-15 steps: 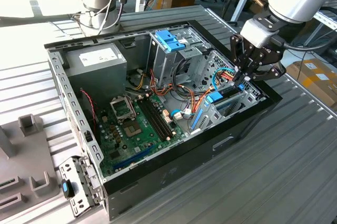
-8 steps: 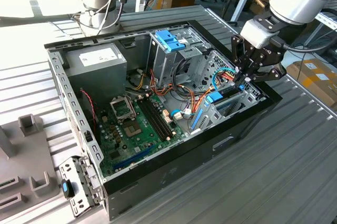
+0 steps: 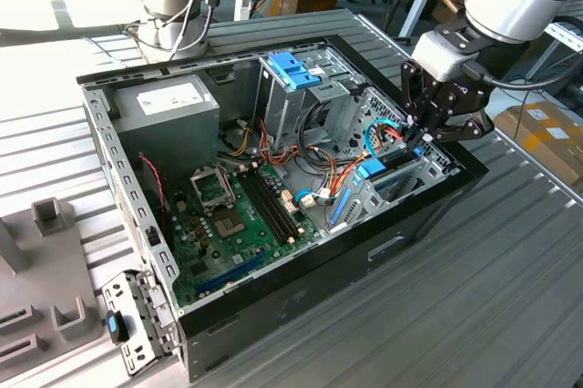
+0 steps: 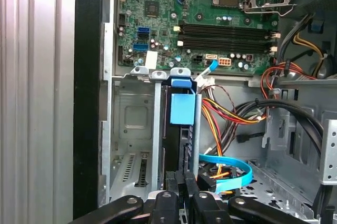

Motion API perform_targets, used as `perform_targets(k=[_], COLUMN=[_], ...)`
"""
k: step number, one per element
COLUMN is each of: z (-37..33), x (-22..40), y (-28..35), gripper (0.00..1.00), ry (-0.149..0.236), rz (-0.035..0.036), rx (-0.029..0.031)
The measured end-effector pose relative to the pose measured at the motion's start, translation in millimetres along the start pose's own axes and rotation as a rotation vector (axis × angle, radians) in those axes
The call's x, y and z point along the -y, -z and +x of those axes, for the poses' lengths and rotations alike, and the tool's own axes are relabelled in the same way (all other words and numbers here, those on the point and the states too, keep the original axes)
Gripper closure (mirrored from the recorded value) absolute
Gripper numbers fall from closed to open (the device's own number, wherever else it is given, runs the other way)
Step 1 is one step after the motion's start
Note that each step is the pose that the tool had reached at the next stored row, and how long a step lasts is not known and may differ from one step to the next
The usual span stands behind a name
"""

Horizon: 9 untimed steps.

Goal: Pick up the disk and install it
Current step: 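Insert the first disk wire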

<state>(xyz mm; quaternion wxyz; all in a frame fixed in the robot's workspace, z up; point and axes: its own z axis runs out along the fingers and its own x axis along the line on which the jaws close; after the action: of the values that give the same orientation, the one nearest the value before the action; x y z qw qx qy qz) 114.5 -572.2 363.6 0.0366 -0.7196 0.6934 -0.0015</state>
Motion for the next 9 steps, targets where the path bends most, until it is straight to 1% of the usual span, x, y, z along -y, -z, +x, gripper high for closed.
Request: perform_targets(k=[5,9], z=[-0.4,-0.4], x=[0.0,-0.1], y=[-0.1,-0.2], gripper=[0.83,0.83], ry=[-0.032,-0.034], rz=[0.0016,0.0016], rx=[-0.0020,-0.0021])
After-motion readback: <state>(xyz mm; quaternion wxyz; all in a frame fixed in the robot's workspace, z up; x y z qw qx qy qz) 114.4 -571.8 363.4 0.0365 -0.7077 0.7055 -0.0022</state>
